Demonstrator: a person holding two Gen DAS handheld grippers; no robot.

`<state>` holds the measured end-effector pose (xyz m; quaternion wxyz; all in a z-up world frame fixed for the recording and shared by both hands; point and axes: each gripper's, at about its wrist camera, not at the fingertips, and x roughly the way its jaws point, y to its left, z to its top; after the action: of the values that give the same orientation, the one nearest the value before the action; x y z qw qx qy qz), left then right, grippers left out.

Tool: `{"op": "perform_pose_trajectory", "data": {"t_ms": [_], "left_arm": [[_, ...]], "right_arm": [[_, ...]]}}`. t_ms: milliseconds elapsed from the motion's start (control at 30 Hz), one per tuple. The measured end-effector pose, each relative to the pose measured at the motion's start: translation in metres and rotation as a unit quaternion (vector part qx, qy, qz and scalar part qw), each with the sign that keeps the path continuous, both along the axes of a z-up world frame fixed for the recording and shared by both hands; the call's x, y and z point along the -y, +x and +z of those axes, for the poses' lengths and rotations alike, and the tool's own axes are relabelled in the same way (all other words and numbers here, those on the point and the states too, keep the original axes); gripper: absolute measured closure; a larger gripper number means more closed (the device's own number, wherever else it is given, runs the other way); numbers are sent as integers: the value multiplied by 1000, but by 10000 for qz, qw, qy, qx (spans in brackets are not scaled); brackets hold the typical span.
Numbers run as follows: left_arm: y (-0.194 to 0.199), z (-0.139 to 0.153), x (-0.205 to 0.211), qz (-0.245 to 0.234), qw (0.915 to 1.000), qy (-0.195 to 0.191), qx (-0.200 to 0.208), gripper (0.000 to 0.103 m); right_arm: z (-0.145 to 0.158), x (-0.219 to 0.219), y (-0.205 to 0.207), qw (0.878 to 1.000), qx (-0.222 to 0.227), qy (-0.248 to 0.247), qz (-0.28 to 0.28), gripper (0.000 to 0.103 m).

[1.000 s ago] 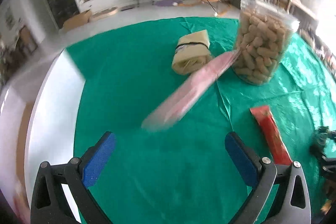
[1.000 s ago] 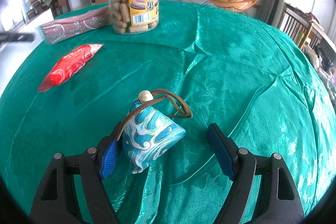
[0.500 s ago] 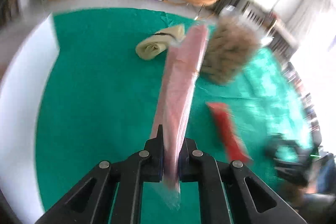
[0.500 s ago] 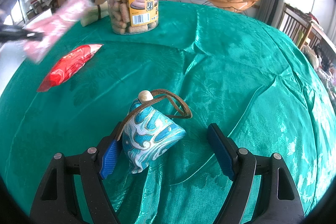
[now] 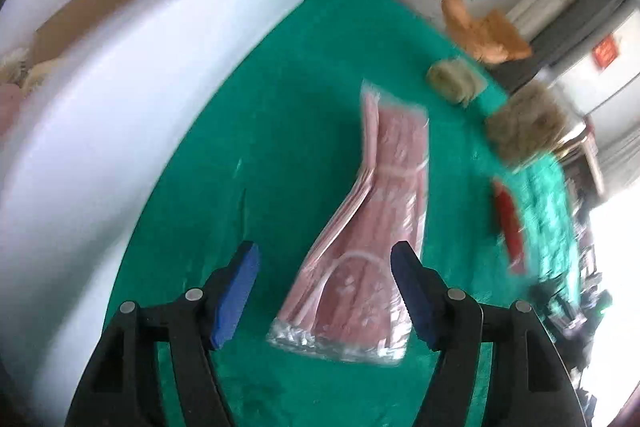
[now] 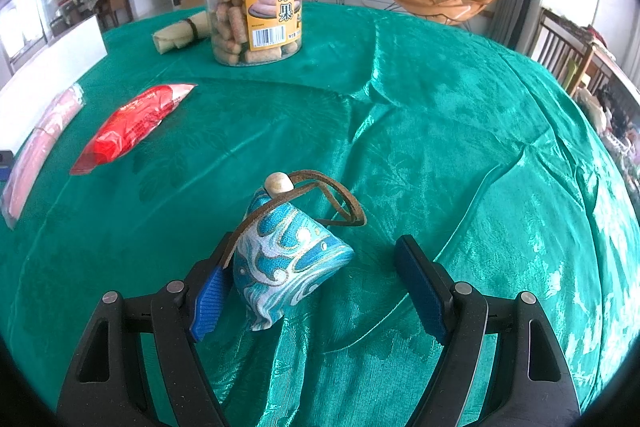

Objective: Organize soft objects
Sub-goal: 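Grasp the pink floral mask pack with the left tool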

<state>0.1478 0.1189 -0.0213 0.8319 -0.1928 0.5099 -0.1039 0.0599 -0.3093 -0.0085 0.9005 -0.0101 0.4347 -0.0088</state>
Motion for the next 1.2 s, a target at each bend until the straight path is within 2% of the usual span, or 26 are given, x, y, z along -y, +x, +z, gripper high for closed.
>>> {"op": "perform_pose_trajectory", "data": {"t_ms": [67,133,233,267,367,433,467,500,567,1200], "left_arm": [[-1,12,11,-180,9995,47,266,23],[0,19,32,-484,9967,363,543,18],[8,10,70,-777,9880,1166,647,17],[12,3,81,-760,9846,1457,599,17],[26,-17,97,-538,9807,1832,418,17],[30,-26,102,-350,9769,2035,543,12],[32,-31,104,-301,9758,2107,507,5],[30,-34,107,-313,9747,2141,562,0],[27,-34,107,-242,9741,2125,734,0],[22,-35,106,-232,9736,2135,771,0]], "right_arm": [[0,-1,0,10000,2,-11,-5,22],[0,-1,0,10000,2,-5,-4,22],[0,-1,0,10000,1,-4,-4,22],[0,-1,0,10000,1,-6,-4,22],[0,-1,0,10000,2,-7,-4,22],[0,-1,0,10000,1,-6,-4,22],[0,-1,0,10000,2,-6,-4,22],[0,-1,0,10000,2,-6,-4,22],[0,-1,0,10000,3,-13,-5,22],[0,-2,-1,10000,6,-26,-14,22]]}}
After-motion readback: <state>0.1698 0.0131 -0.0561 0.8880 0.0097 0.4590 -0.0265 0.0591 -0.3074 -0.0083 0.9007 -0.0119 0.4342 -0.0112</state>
